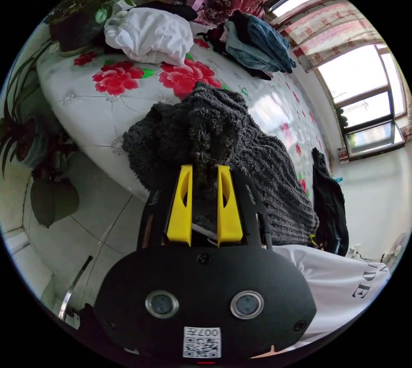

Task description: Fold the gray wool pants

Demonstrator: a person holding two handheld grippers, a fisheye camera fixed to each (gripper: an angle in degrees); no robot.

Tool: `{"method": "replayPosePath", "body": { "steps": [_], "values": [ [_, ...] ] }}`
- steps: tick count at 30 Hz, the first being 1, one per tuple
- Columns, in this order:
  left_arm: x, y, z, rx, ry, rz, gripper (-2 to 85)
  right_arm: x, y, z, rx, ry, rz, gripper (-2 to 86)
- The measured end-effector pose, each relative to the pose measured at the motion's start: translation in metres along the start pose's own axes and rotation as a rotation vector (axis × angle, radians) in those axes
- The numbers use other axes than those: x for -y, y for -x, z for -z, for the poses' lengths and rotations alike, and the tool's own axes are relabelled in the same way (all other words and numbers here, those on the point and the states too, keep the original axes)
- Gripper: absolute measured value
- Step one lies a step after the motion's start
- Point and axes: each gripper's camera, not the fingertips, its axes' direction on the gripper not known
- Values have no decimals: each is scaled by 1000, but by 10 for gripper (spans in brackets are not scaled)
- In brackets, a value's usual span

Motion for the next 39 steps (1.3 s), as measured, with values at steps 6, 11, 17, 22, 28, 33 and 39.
{"method": "replayPosePath", "body": {
  "steps": [6,11,17,22,28,33,39],
  "values": [
    [-8,12,12,-70,-55,37,86,-16,6,30,-144,-163,31,35],
    [-22,29,30,-65,-119,48,90,-17,18,17,-324,-203,-66,53],
    [22,27,13,-91,-113,-24,110,-10,218,-67,48,-244,485,74],
    [51,10,-18,-93,3,-73,30,-34,412,-189,336,6,925,86],
    [50,-27,24,-248,-86,-261,-7,-94,574,-314,303,294,1335,84],
    [53,-17,46,-308,-96,-272,-9,-110,600,-381,18,339,1423,43],
    [42,-18,91,-227,-121,-462,-4,-77,578,-317,243,158,1388,17]
  ]
}}
